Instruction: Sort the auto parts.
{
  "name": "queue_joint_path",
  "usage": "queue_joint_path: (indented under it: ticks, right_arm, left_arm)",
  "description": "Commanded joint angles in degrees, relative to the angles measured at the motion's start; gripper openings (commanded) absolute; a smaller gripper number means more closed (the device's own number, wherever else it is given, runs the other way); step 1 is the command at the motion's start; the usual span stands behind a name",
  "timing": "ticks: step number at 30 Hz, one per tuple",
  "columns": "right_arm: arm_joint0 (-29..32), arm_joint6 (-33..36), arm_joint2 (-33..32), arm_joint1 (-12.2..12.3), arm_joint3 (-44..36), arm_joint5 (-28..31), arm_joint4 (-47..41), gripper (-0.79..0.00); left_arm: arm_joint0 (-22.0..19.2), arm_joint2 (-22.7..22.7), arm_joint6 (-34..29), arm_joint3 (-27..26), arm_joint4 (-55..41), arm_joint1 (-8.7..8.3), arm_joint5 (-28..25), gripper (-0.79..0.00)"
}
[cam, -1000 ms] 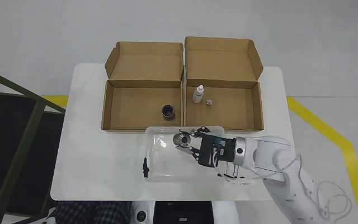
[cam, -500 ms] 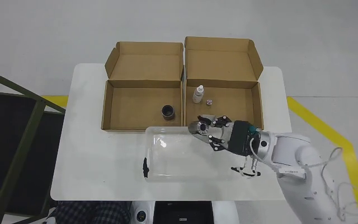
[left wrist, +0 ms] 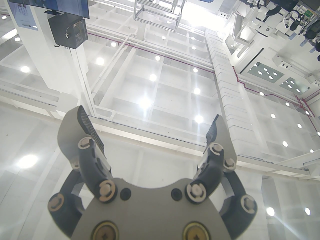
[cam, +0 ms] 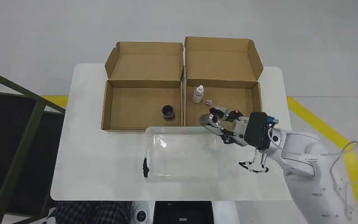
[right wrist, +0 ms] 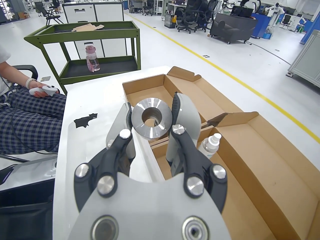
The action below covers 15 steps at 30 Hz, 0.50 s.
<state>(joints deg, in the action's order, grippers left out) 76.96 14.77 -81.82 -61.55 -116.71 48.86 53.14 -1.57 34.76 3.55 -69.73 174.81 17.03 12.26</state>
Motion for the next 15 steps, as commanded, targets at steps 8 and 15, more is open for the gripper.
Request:
queue_joint_path:
  ticks: [8, 15]
  right_arm:
    - [-0.81, 0.98, 1.46, 0.21, 1.24, -0.17, 0.01, -0.785]
    - [-3.97, 3.13, 6.79, -0.16, 3.05, -2.14, 2.46, -0.785]
  left_arm:
    - [0.0, 0.0, 0.0, 0.0, 0.0, 0.0, 0.0, 0.0]
    - [0.0, 0.0, 0.0, 0.0, 0.0, 0.0, 0.0, 0.0]
